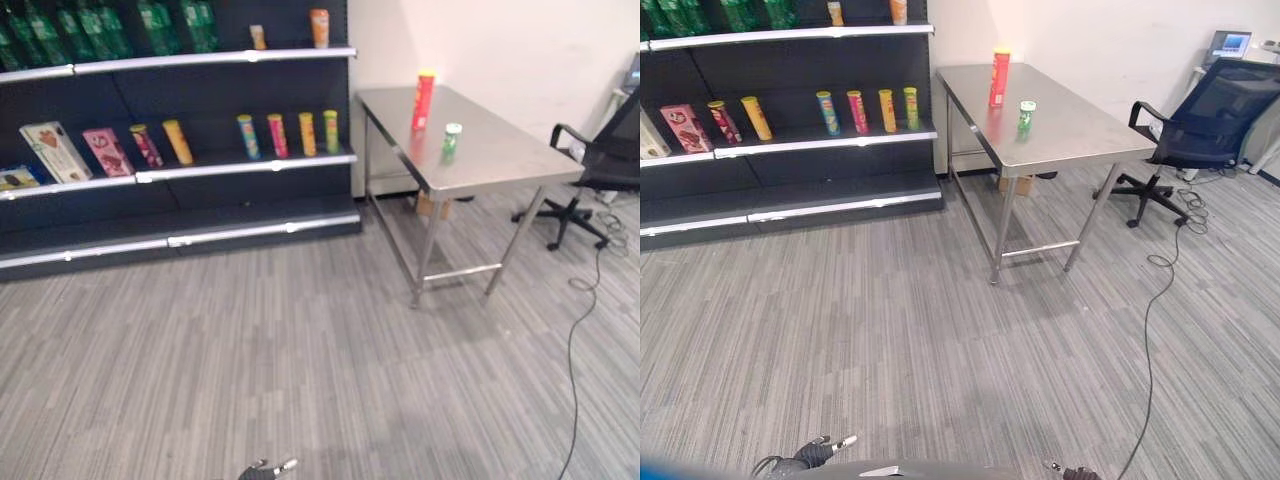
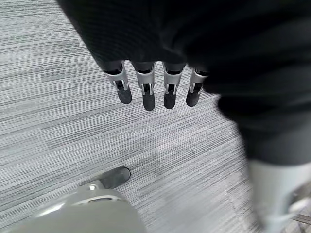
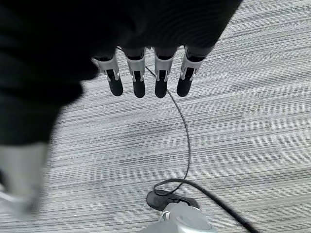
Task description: Put the goods on the table back onto the shelves and tidy them up.
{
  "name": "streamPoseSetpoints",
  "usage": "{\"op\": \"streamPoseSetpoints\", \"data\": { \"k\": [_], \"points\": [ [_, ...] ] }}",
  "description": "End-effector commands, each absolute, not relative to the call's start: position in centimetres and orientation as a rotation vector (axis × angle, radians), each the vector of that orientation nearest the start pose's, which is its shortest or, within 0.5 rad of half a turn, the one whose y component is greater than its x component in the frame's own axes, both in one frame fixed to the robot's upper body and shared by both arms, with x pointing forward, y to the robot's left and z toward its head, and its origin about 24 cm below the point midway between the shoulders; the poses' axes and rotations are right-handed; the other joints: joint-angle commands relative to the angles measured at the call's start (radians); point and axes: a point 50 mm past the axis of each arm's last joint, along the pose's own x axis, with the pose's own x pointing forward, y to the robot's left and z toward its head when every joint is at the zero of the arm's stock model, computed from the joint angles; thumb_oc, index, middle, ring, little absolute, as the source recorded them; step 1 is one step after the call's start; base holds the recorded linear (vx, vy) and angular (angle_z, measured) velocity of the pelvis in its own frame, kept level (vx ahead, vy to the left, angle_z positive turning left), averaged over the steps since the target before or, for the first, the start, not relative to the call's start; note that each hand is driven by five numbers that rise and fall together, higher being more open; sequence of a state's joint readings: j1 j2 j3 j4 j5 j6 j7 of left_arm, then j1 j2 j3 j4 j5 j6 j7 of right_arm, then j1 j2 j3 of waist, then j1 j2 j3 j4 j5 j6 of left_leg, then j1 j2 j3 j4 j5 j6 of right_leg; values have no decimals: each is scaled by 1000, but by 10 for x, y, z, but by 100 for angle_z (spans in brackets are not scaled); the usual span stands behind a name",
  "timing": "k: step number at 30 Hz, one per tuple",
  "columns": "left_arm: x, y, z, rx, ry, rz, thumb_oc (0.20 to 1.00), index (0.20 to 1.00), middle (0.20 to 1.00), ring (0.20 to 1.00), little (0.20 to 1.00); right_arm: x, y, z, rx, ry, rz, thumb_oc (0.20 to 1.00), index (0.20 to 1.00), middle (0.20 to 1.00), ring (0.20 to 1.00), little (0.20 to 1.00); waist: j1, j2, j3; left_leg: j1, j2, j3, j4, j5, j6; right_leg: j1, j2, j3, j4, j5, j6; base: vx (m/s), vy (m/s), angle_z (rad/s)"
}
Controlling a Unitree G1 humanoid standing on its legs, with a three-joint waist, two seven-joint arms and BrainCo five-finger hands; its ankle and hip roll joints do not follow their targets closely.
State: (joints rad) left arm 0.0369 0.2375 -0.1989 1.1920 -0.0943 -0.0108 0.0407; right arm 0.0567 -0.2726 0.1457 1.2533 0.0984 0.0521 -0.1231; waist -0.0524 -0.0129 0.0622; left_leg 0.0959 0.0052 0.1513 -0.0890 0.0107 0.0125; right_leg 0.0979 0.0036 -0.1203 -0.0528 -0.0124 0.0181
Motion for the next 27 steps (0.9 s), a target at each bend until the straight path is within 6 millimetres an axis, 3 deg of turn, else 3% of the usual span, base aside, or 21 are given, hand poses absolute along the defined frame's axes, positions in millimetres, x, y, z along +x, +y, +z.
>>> {"op": "streamPoseSetpoints", "data": {
  "k": [1, 20, 24, 26, 27],
  "points": [
    [104, 237, -157, 301, 1173, 84, 1000, 1000, 1000, 1000, 1000, 88, -261, -156, -354, 1266, -232, 1000, 1000, 1000, 1000, 1000, -13, -5, 40, 31, 38, 43, 2, -39, -73, 25, -55, -19, -35, -47, 98, 0, 0, 0],
    [113, 234, -155, 322, 1143, 66, 1000, 1000, 1000, 1000, 1000, 105, -263, -151, -414, 1222, -204, 1000, 1000, 1000, 1000, 1000, -6, 0, 65, -16, 9, 25, 2, -39, -47, -39, -75, 14, -26, -5, 120, -13, 35, -4],
    [114, 239, -154, 372, 1147, 40, 1000, 1000, 1000, 1000, 1000, 117, -265, -147, -443, 1193, -176, 1000, 1000, 1000, 1000, 1000, 5, 9, 101, -26, -11, 32, 2, -52, -13, -147, -102, 25, 170, -34, 139, -54, 137, -17],
    [108, 243, -155, 394, 1175, 40, 1000, 1000, 1000, 1000, 1000, 116, -266, -147, -453, 1202, -165, 1000, 1000, 1000, 1000, 1000, 4, 12, 126, 9, -24, 35, 2, -70, 5, -219, -125, 22, 337, -7, 157, 16, 144, -30],
    [108, 243, -155, 394, 1174, 40, 1000, 1000, 1000, 1000, 1000, 116, -266, -147, -453, 1202, -165, 1000, 1000, 1000, 1000, 1000, 4, 11, 126, 8, -25, 36, 2, -70, 5, -221, -126, 23, 340, -9, 157, 51, 100, -29]
  ]
}}
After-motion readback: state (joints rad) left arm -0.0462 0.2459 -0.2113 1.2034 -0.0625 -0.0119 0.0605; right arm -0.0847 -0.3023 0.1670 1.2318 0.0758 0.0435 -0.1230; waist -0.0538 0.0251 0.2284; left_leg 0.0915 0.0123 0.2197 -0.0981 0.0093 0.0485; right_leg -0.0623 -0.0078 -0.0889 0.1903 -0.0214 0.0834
